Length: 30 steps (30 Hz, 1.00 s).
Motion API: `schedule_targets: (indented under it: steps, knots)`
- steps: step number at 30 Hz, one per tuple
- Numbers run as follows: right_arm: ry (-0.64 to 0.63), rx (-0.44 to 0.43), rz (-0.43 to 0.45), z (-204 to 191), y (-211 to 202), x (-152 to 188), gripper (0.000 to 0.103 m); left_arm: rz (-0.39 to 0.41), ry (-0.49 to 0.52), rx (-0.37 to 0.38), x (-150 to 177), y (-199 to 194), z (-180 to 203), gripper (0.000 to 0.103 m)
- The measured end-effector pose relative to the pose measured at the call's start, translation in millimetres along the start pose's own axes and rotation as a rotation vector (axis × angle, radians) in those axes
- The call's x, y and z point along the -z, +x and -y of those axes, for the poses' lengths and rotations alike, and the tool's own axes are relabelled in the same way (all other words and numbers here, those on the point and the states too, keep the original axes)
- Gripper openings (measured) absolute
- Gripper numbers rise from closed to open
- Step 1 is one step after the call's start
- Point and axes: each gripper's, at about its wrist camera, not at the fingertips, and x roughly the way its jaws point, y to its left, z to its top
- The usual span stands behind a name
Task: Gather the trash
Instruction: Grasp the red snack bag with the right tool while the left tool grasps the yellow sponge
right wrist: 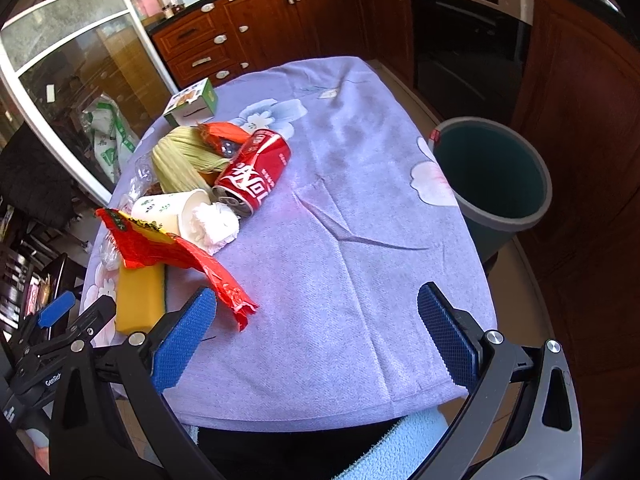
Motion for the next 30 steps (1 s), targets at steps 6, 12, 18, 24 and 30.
schedule_targets:
  steps: [6, 12, 18, 24, 30]
  knots:
    - [-0.076, -0.033, -0.017, -16.6, 6.3, -4.4, 0.097, -0.023, -0.059, -0.011, 3.3, 7.9, -22.6, 0.1]
    - [-0.131, -0.085, -0.073, -38.9, 20.1, -13.0, 0.097, -0.048, -0.103, -0.03, 10.3, 17.2, -43.5, 0.1]
    - [-0.227, -0.143, -0.082, -76.9, 31.9, -27.6, 0.089, -0.066, -0.107, -0.005, 9.8, 25.5, -50.2, 0.1]
    - [-0.34, -0.174, -0.146, -112.0, 60.2, -34.5, 0.069, -0.103, -0.139, 0.056, 11.8, 37.3, -57.0, 0.1]
    - [-0.363, -0.224, -0.24, -121.5, 87.4, -29.9, 0.013, -0.131, -0.115, 0.073, 11.4, 43.6, -49.5, 0.1]
